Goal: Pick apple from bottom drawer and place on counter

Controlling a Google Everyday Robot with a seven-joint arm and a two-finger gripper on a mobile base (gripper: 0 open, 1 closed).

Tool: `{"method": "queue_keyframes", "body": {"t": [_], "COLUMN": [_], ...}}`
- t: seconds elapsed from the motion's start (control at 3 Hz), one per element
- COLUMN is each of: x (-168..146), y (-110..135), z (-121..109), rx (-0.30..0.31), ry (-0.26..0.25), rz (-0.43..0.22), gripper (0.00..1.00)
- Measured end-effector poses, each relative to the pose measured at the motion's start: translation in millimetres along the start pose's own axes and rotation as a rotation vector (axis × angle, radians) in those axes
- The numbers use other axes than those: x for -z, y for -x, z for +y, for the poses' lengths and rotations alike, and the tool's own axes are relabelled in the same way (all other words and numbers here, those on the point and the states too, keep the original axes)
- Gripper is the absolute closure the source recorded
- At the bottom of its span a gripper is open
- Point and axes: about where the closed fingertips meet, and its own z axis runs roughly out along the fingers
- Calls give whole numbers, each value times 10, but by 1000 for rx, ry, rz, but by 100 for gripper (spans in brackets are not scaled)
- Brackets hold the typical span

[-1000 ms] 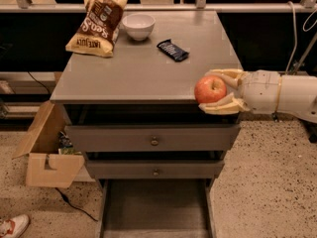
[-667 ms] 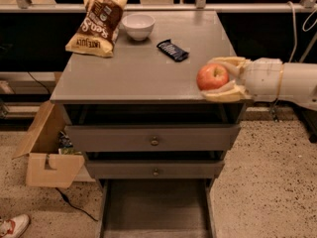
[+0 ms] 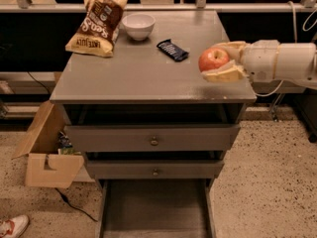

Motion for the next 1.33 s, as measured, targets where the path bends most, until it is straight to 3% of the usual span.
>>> {"method": "queue_keyframes", "body": {"t": [0.67,1.0,1.33], "x": [-323,-471,-697], "y": [-453,-579,-778], "z": [-470,-624,-765], "rx": [-177,-213,-255], "ry": [-37,-36,-14], "rz": [121,143,194], "gripper": [100,100,73]}}
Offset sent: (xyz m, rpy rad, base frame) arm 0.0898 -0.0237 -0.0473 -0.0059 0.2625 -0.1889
